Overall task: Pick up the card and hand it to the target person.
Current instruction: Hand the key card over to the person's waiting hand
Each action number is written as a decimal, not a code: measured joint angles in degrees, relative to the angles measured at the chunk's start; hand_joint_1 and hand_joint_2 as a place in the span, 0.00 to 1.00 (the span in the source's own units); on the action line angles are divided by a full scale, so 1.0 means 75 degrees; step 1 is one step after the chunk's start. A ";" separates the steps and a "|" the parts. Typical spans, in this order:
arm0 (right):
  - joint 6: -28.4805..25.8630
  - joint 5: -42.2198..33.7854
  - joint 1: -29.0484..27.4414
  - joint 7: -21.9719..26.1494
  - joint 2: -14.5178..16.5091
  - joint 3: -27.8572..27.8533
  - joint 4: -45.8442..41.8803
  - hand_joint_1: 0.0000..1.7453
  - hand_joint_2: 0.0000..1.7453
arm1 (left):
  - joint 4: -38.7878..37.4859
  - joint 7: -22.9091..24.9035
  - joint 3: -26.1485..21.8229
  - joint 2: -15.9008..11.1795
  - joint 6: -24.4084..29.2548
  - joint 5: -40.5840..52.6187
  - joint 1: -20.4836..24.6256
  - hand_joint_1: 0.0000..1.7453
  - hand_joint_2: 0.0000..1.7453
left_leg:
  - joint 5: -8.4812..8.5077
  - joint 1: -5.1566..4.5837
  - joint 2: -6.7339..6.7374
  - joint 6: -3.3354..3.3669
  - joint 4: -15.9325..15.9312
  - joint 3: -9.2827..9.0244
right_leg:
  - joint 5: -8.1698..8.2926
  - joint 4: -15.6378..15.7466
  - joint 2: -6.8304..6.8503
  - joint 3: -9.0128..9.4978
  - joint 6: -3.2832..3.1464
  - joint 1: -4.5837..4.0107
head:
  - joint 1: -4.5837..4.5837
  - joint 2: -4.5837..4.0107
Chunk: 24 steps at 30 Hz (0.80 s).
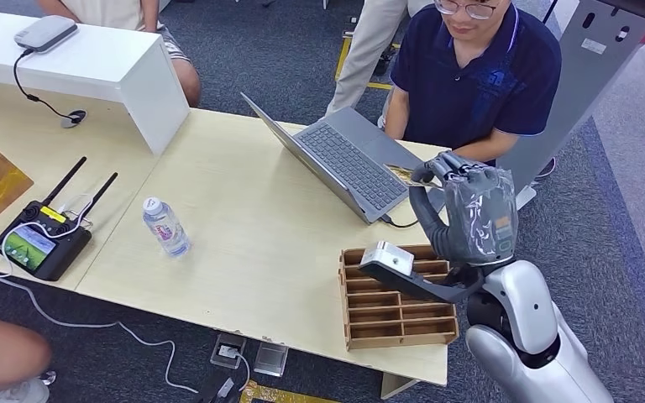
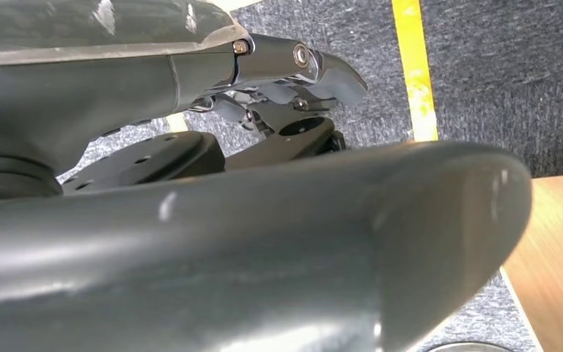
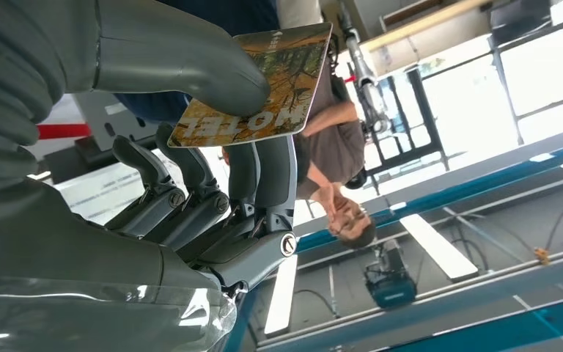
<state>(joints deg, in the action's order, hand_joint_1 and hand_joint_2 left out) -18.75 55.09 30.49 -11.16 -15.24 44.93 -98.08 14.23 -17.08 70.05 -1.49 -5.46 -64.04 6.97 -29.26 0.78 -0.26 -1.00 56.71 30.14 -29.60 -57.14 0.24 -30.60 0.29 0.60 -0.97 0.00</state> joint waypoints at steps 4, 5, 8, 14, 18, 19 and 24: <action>-0.0313 0.0135 0.0086 -0.0045 0.0212 0.0112 0.0596 0.92 1.00 | 0.0000 0.0012 0.0001 0.0015 -0.0004 0.0000 0.0008 0.00 0.00 | 0.0000 0.0000 0.0000 0.0000 0.0000 0.0000 | 0.0000 0.0001 0.0000 -0.0002 0.0000 0.0000 | 0.0000 0.0000; -0.0386 0.0200 0.0102 -0.0080 0.0253 0.0135 0.0721 0.92 1.00 | 0.0000 0.0017 0.0002 0.0017 -0.0006 0.0000 0.0010 0.00 0.00 | 0.0000 0.0000 0.0000 0.0000 0.0000 0.0000 | 0.0000 0.0001 0.0000 -0.0003 0.0000 0.0000 | 0.0000 0.0000; -0.0653 0.0409 0.0142 -0.0211 0.0358 0.0205 0.1074 0.92 1.00 | 0.0000 0.0034 0.0003 0.0018 -0.0012 0.0000 0.0013 0.00 0.00 | 0.0000 0.0000 0.0000 0.0000 0.0000 0.0001 | 0.0000 0.0001 -0.0001 -0.0004 0.0000 0.0000 | -0.0001 0.0000; -0.0858 0.0546 0.0161 -0.0426 0.0497 0.0243 0.1532 0.92 1.00 | 0.0000 0.0049 0.0003 0.0021 -0.0006 0.0000 0.0014 0.00 0.00 | 0.0000 0.0000 0.0001 0.0000 0.0000 0.0001 | 0.0000 0.0001 -0.0002 -0.0005 0.0000 0.0000 | 0.0000 0.0000; -0.0920 0.0625 0.0161 -0.0547 0.0542 0.0243 0.1639 0.92 1.00 | 0.0000 0.0048 0.0003 0.0021 0.0001 0.0000 0.0010 0.00 0.00 | 0.0000 0.0000 0.0001 0.0000 0.0001 0.0000 | 0.0000 0.0001 -0.0002 -0.0005 0.0000 0.0000 | 0.0001 0.0000; -0.0935 0.0627 0.0161 -0.0565 0.0551 0.0242 0.1665 0.92 1.00 | 0.0000 0.0048 0.0003 0.0021 0.0004 0.0000 0.0010 0.00 0.00 | 0.0000 0.0000 0.0001 0.0000 0.0001 0.0000 | 0.0000 0.0001 -0.0002 -0.0005 0.0000 0.0000 | 0.0000 0.0000; -0.1004 0.0622 0.0161 -0.0594 0.0575 0.0237 0.1773 0.92 1.00 | 0.0000 0.0048 0.0003 0.0021 0.0010 -0.0001 0.0008 0.00 0.00 | 0.0000 0.0000 0.0001 0.0000 0.0001 0.0000 | 0.0000 0.0001 -0.0002 -0.0005 0.0000 0.0000 | 0.0000 0.0000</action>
<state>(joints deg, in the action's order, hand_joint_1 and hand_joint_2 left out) -26.28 59.76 31.70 -15.62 -10.93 46.71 -84.78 14.23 -16.72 70.07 -1.33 -5.39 -64.05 7.03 -29.26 0.78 -0.25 -1.00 56.72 30.14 -29.60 -57.13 0.23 -30.63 0.29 0.60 -0.97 0.00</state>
